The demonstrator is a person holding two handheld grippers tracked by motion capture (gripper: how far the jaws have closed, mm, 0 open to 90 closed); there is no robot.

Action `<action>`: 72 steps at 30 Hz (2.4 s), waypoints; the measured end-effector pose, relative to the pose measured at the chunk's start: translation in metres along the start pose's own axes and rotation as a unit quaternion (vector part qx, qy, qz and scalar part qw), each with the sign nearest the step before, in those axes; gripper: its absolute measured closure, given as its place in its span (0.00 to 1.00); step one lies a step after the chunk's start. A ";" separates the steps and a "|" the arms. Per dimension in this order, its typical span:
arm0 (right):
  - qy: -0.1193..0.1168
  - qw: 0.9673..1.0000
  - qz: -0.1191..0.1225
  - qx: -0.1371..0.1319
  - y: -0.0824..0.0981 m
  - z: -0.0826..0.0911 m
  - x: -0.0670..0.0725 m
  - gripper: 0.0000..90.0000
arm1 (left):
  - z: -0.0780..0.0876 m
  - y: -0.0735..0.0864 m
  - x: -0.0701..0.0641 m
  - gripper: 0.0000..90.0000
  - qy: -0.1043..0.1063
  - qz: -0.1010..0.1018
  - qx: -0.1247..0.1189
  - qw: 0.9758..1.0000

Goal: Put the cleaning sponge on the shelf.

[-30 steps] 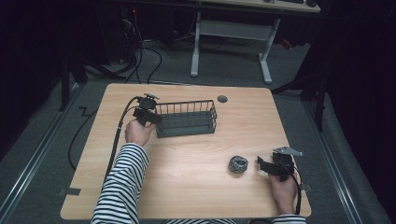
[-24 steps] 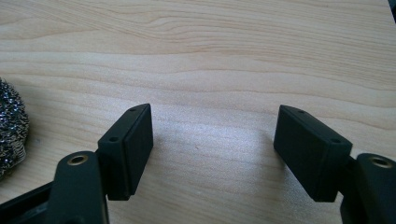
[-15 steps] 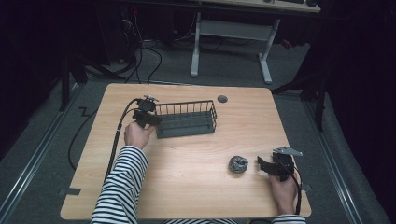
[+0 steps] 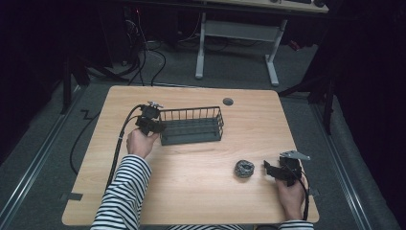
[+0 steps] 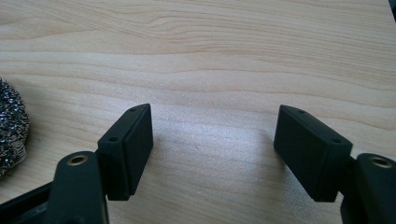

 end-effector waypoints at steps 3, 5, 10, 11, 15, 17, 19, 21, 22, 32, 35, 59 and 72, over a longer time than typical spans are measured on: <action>0.000 1.000 0.000 0.000 0.000 0.000 0.000 0.32 | 0.005 0.004 -0.003 0.78 0.004 -0.003 0.000 1.000; -0.001 1.000 0.000 0.000 0.000 0.000 0.000 0.32 | 0.008 0.006 -0.004 0.78 0.006 -0.005 -0.001 1.000; -0.001 1.000 0.000 0.000 0.000 0.000 0.000 0.32 | 0.015 0.012 -0.007 0.77 0.009 -0.007 -0.005 1.000; -0.001 1.000 0.000 0.000 0.000 0.000 0.000 0.32 | 0.016 0.013 -0.008 0.77 0.009 -0.005 -0.007 1.000; -0.001 1.000 0.000 0.000 0.000 0.000 0.000 0.32 | 0.019 0.015 -0.011 0.77 0.015 -0.003 -0.011 1.000; -0.001 1.000 0.000 0.000 0.000 0.000 0.000 0.32 | 0.020 0.017 -0.012 0.77 0.016 -0.003 -0.011 1.000; -0.001 1.000 0.000 0.000 0.000 0.000 0.000 0.32 | 0.022 0.018 -0.013 0.77 0.019 -0.003 -0.013 1.000; -0.001 1.000 0.000 0.000 0.000 0.000 0.000 0.32 | 0.024 0.019 -0.014 0.77 0.021 -0.002 -0.016 1.000; -0.001 1.000 0.000 0.000 0.000 0.000 0.000 0.32 | 0.025 0.020 -0.015 0.77 0.023 0.002 -0.017 1.000; -0.001 1.000 0.001 0.000 0.000 0.000 0.000 0.32 | 0.035 0.030 -0.025 0.77 0.042 0.016 -0.024 0.999; -0.001 1.000 0.001 0.000 0.000 0.000 0.000 0.32 | 0.038 0.033 -0.029 0.77 0.045 0.018 -0.027 0.998; -0.002 1.000 0.002 -0.001 0.000 0.000 0.000 0.32 | 0.061 0.052 -0.055 0.77 0.050 0.016 -0.049 0.997; -0.002 1.000 0.002 -0.001 0.000 0.000 0.000 0.32 | 0.065 0.055 -0.057 0.77 0.057 0.021 -0.058 0.997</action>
Point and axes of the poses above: each handheld gripper's, and its own axes: z roughly backward along the jaws, y roughly out of its underside, x roughly to its left, the point moved 8 cm from there along -z, roughly forward along the jaws, and after that the axes turned 15 degrees about -x, right-handed, at the moved point
